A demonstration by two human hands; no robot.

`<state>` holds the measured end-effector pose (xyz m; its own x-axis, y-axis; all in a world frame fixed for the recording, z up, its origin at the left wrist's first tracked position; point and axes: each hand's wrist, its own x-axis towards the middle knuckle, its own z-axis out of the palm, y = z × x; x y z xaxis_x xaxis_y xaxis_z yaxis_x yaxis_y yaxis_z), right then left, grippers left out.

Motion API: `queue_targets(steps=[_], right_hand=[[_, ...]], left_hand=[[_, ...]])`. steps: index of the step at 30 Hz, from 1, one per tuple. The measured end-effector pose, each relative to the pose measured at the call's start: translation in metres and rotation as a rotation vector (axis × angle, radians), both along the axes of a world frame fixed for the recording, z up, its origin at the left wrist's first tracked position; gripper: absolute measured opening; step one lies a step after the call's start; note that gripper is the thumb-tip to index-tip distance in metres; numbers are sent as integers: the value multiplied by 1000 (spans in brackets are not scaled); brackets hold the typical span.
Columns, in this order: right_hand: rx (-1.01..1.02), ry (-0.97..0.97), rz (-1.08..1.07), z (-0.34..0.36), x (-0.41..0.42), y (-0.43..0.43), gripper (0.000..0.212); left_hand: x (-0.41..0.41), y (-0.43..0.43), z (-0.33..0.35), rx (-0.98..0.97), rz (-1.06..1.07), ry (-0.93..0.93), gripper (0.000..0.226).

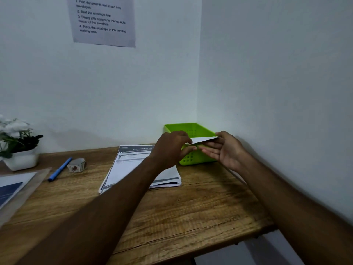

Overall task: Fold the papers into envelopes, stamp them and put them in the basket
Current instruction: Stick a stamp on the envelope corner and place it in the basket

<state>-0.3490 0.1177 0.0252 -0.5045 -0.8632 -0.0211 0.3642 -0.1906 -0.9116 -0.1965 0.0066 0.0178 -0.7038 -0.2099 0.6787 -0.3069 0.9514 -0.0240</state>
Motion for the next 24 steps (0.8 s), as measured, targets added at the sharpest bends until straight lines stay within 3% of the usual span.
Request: queue_targets(steps=[5,8,14,21,24], right_hand=[[31,41,-66,-6,-6,-8,17],[129,107,-84,-11,-9,-10,28],[216,177,-194,-18,-11,-16,37],[237,237,-217,-30,-7,-14,57],[235,352,-70,-31,4,-11,56]], left_hand=[[-10,3,2,-74,130,-52,27],[-17,5,4,-42,248,-99,32],[-13,5,3,112,297,-338,63],[17,-10,-6,48,258,-262,69],[38,-19,-8,110,273,-230,64]])
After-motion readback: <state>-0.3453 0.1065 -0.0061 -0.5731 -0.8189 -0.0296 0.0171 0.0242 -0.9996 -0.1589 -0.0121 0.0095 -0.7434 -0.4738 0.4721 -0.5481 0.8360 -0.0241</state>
